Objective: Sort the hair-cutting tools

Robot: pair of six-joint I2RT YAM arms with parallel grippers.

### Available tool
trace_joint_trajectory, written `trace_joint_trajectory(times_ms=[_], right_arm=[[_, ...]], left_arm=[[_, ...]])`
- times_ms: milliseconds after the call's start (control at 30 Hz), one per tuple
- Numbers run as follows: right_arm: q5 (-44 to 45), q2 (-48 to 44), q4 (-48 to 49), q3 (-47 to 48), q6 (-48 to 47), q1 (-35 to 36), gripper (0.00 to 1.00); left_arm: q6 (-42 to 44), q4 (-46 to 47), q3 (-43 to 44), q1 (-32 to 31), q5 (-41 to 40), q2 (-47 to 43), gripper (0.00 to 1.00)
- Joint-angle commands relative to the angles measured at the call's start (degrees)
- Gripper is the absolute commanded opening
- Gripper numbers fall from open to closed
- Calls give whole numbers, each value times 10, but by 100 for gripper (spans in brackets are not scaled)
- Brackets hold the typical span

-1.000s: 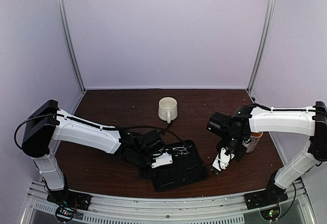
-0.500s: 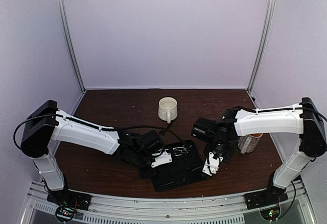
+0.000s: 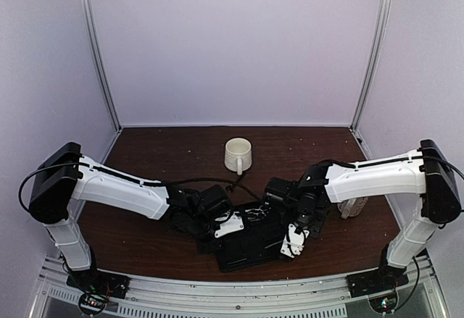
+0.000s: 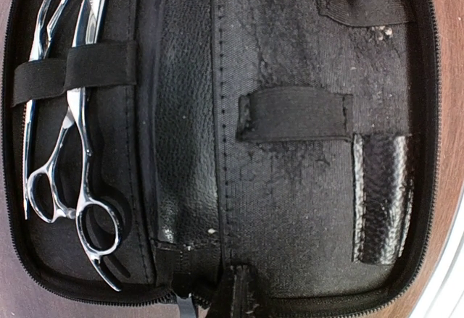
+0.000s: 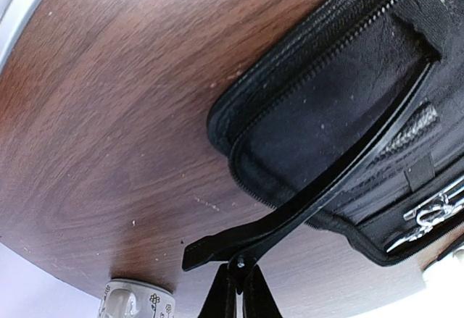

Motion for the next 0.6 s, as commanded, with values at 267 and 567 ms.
trace_joint_trajectory(times_ms=[267,567], right_arm=[[9,7,22,-28,22,22,0],[28,-33,-21,-44,19,-8,0]], left_arm=[[-6,-15,-24,14,-55,28,0],[-5,-17,-21,14,-55,29,0]])
